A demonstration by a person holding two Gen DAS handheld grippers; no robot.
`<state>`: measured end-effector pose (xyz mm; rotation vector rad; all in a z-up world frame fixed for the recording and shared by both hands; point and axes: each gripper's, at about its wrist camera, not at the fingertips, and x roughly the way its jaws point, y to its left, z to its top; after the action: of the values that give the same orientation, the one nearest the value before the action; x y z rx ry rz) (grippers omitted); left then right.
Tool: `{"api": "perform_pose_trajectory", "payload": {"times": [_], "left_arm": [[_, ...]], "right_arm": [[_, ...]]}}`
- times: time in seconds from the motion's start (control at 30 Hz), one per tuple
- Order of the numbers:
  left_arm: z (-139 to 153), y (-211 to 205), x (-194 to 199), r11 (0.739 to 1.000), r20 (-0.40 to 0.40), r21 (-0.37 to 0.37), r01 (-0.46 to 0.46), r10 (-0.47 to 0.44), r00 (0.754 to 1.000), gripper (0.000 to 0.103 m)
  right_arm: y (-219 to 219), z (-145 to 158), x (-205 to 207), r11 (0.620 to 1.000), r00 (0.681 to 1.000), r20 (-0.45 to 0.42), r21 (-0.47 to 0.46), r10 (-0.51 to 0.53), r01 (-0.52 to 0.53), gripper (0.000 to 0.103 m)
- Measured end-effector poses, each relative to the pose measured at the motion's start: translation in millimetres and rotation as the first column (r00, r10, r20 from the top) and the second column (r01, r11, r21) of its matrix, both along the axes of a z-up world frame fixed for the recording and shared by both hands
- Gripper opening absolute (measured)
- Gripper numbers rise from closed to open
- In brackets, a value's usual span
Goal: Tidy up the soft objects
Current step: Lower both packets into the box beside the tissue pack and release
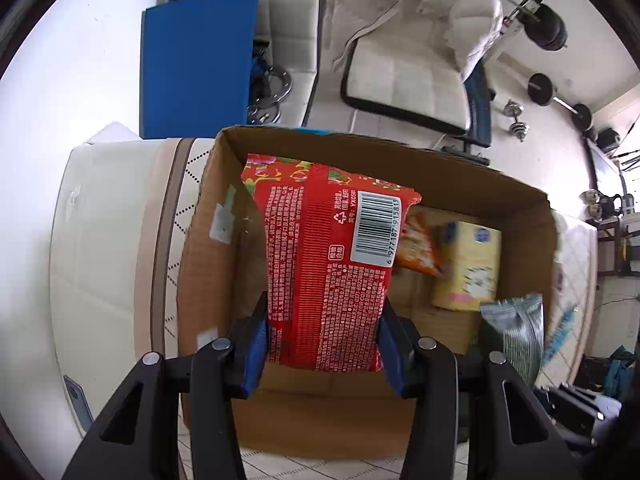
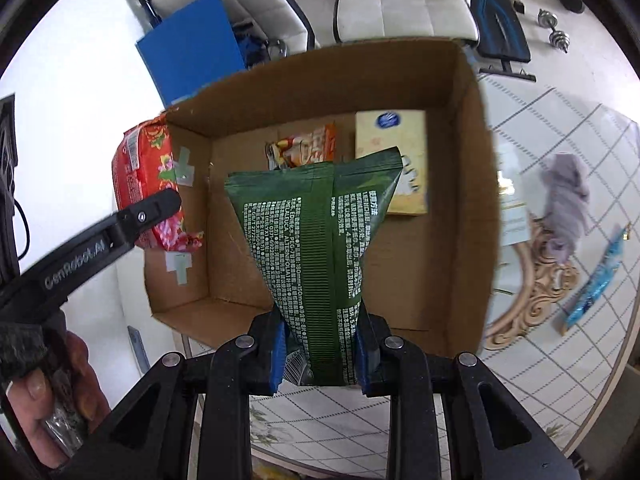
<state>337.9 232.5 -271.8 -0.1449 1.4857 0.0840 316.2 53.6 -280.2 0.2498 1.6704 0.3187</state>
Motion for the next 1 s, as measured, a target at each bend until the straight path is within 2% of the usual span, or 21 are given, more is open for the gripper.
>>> {"api": "perform_pose_trajectory", "payload": {"times": [0.13,0.27,0.4,0.5,0.53,0.57,0.6,0.67,0.7,0.77,0.83,0.87,0.9,0.93,1.0], "left_arm": [[-44,18,27,1.000,-0.076,-0.021,0.001,-0.003,0.997,0.045],[-74,23,44,1.000,-0.124,-0.010,0.018,-0.019,0.992,0.045],[-88,23,51,0.999,-0.181,-0.020,0.040,-0.042,0.983,0.046],[-87,26,50,1.000,-0.206,-0.017,0.023,-0.026,0.978,0.046],[-84,27,49,0.999,-0.209,-0.035,0.007,-0.014,0.978,0.046],[-81,29,48,0.999,-0.207,-0.044,-0.005,-0.004,0.978,0.046],[-77,30,47,0.999,-0.199,-0.050,-0.013,0.003,0.980,0.049],[-65,31,43,0.999,-0.169,-0.041,-0.011,0.004,0.986,0.056],[-58,30,41,0.999,-0.153,-0.032,-0.008,0.003,0.988,0.059],[-48,31,36,1.000,-0.129,-0.021,-0.008,0.005,0.992,0.065],[-39,32,29,1.000,-0.107,-0.017,-0.014,0.012,0.994,0.079],[-33,32,23,1.000,-0.093,-0.013,-0.015,0.014,0.996,0.081],[-29,31,17,1.000,-0.082,0.000,-0.015,0.015,0.997,0.087],[-27,31,14,1.000,-0.074,0.010,-0.011,0.012,0.997,0.093],[-22,29,3,1.000,-0.046,0.004,-0.003,0.003,0.999,0.099]], "right_arm": [[24,-32,7,0.999,0.999,-0.054,-0.036,-0.001,-0.001,0.029],[39,-53,10,0.997,0.996,-0.084,-0.070,0.006,-0.012,0.029],[45,-71,14,0.996,0.993,-0.119,-0.089,0.007,-0.018,0.029],[47,-79,14,0.996,0.989,-0.148,-0.087,0.009,-0.022,0.032],[48,-79,14,0.996,0.989,-0.144,-0.084,0.017,-0.030,0.035],[47,-77,14,0.996,0.991,-0.132,-0.089,0.019,-0.031,0.042],[47,-73,14,0.995,0.993,-0.118,-0.095,0.021,-0.032,0.054],[45,-65,13,0.995,0.995,-0.096,-0.091,0.026,-0.035,0.069],[45,-63,12,0.996,0.995,-0.094,-0.088,0.025,-0.033,0.073],[42,-56,12,0.996,0.996,-0.083,-0.089,0.025,-0.032,0.073],[40,-48,10,0.994,0.997,-0.066,-0.105,0.027,-0.034,0.077],[39,-45,8,0.993,0.998,-0.055,-0.111,0.033,-0.038,0.085],[37,-41,7,0.992,0.998,-0.044,-0.118,0.035,-0.040,0.092],[35,-37,5,0.991,0.999,-0.033,-0.126,0.036,-0.040,0.093],[31,-29,0,0.987,0.999,-0.011,-0.157,0.039,-0.040,0.096]]}}
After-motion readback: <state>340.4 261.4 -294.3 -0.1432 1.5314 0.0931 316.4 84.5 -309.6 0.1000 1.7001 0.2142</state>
